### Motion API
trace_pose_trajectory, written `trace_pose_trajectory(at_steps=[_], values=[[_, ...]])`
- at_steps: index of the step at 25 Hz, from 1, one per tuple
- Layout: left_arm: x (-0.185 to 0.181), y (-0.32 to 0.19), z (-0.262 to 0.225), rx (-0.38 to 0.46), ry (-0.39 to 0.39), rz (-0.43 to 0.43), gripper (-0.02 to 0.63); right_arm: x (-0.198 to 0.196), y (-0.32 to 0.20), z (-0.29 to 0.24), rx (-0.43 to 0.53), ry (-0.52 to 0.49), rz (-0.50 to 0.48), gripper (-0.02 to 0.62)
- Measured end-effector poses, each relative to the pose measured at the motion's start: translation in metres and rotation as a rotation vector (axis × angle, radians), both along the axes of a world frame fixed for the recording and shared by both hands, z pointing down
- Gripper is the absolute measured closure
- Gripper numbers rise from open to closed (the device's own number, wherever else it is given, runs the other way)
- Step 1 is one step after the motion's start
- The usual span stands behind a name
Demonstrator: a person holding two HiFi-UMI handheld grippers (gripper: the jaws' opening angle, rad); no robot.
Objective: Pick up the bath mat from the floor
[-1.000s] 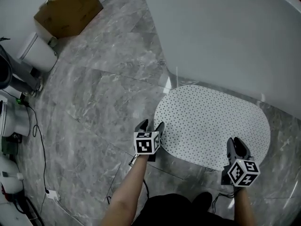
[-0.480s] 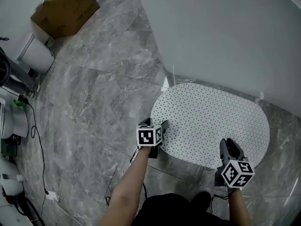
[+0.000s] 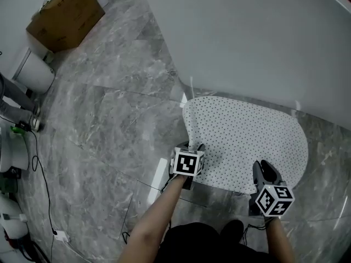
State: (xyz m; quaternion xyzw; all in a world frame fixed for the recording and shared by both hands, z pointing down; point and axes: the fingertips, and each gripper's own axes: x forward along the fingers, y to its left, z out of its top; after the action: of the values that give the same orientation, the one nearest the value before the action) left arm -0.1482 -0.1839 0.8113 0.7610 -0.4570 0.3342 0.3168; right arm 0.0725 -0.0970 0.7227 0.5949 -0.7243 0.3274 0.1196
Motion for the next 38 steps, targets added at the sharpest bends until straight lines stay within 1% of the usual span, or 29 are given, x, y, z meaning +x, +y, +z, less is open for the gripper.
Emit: trace_pose_trajectory(at_steps=[2, 3, 4, 7, 9, 10, 12, 15, 17, 21, 24, 28, 31, 35, 36, 38], values=[[0.011, -0.001, -0.013, 0.039, -0.011, 0.009, 0.528, 0.009, 0.004, -0.001, -0.002, 0.010, 0.015, 0.483], [0.018, -0.001, -0.020, 0.050, 0.003, 0.015, 0.560, 0.014, 0.008, -0.002, -0.006, 0.015, 0.025, 0.483], [0.026, 0.000, -0.027, 0.051, 0.030, 0.018, 0.566, 0.019, 0.012, -0.002, -0.011, 0.021, 0.035, 0.483], [0.052, 0.007, -0.045, 0.020, 0.167, 0.014, 0.573, 0.037, 0.024, -0.001, -0.024, 0.038, 0.074, 0.485], [0.076, 0.012, -0.055, -0.005, 0.249, 0.041, 0.575, 0.051, 0.034, 0.000, -0.030, 0.050, 0.111, 0.485], [0.089, 0.015, -0.059, -0.010, 0.274, 0.062, 0.575, 0.060, 0.039, 0.001, -0.035, 0.057, 0.133, 0.485], [0.110, 0.020, -0.067, -0.020, 0.304, 0.098, 0.577, 0.077, 0.049, 0.004, -0.049, 0.063, 0.176, 0.485], [0.140, 0.026, -0.077, -0.051, 0.355, 0.122, 0.578, 0.107, 0.061, 0.008, -0.074, 0.063, 0.239, 0.486], [0.161, 0.031, -0.081, -0.070, 0.387, 0.139, 0.578, 0.133, 0.071, 0.009, -0.087, 0.071, 0.294, 0.500], [0.199, 0.041, -0.085, -0.103, 0.444, 0.181, 0.578, 0.186, 0.094, 0.014, -0.103, 0.092, 0.410, 0.502], [0.222, 0.048, -0.088, -0.123, 0.474, 0.216, 0.578, 0.224, 0.104, 0.022, -0.126, 0.108, 0.470, 0.502], [0.239, 0.056, -0.094, -0.138, 0.506, 0.251, 0.578, 0.262, 0.099, 0.038, -0.172, 0.123, 0.485, 0.480], [0.244, 0.060, -0.100, -0.152, 0.539, 0.268, 0.580, 0.283, 0.087, 0.049, -0.206, 0.114, 0.476, 0.430], [0.240, 0.062, -0.110, -0.158, 0.579, 0.292, 0.580, 0.291, 0.064, 0.063, -0.248, 0.062, 0.428, 0.344], [0.237, 0.061, -0.112, -0.155, 0.586, 0.293, 0.580, 0.291, 0.060, 0.067, -0.263, 0.061, 0.415, 0.318], [0.231, 0.058, -0.117, -0.148, 0.596, 0.290, 0.580, 0.292, 0.052, 0.074, -0.288, 0.072, 0.389, 0.293]])
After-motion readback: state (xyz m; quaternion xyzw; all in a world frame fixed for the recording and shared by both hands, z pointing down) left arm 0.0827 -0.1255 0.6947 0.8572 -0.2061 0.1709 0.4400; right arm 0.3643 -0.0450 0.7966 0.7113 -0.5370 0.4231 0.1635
